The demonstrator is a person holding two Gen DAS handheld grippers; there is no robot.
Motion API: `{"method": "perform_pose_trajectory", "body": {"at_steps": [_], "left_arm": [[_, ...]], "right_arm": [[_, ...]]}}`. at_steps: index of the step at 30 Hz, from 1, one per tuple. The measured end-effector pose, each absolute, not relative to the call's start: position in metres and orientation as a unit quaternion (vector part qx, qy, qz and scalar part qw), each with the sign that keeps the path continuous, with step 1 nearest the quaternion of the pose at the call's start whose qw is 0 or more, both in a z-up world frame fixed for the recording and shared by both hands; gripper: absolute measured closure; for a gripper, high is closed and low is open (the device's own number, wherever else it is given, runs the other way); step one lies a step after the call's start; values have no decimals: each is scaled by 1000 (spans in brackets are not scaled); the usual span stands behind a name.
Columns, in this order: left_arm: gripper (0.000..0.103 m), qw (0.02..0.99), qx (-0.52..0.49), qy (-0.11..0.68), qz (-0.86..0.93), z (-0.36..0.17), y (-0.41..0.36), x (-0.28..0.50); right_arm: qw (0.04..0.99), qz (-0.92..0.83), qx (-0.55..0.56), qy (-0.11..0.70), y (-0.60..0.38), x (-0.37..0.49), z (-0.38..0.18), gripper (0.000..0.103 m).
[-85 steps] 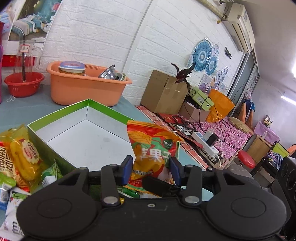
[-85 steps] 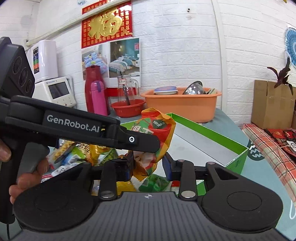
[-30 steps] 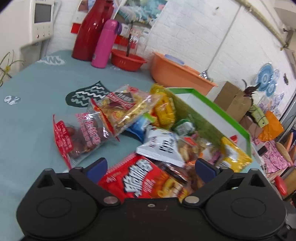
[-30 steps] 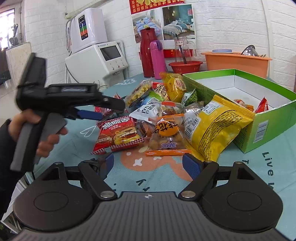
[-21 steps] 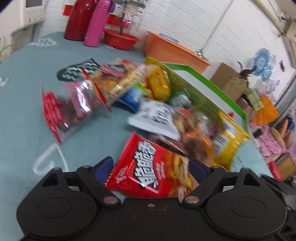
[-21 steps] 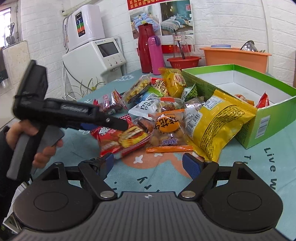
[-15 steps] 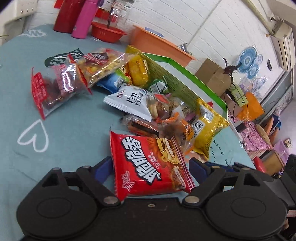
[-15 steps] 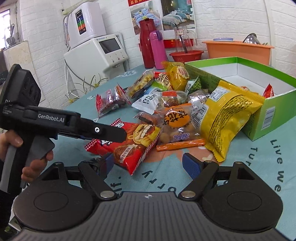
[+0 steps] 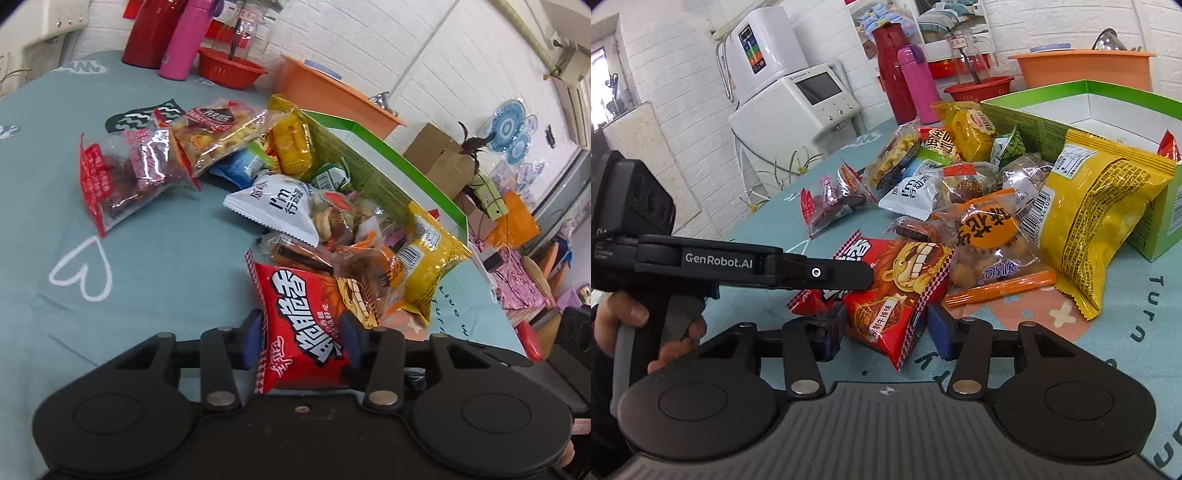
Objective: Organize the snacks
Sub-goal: 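Grasp the large red chip bag with the left gripper, then carry the red chip bag into the green box and release it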
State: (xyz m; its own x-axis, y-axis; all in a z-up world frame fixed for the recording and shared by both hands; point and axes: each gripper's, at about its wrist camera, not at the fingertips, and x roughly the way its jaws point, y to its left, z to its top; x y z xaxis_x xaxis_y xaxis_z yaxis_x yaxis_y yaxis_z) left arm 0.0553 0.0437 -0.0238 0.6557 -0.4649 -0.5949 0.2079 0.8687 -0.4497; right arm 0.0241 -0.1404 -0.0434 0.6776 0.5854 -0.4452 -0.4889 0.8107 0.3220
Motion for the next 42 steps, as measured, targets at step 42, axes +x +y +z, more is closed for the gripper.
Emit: {"method": "perform_pose_trajectory", "body": {"at_steps": [42], "left_arm": [[50, 870, -144, 319, -348, 34, -142, 250]], "right_arm": [[982, 90, 106, 129, -304, 104, 10, 35]]}}
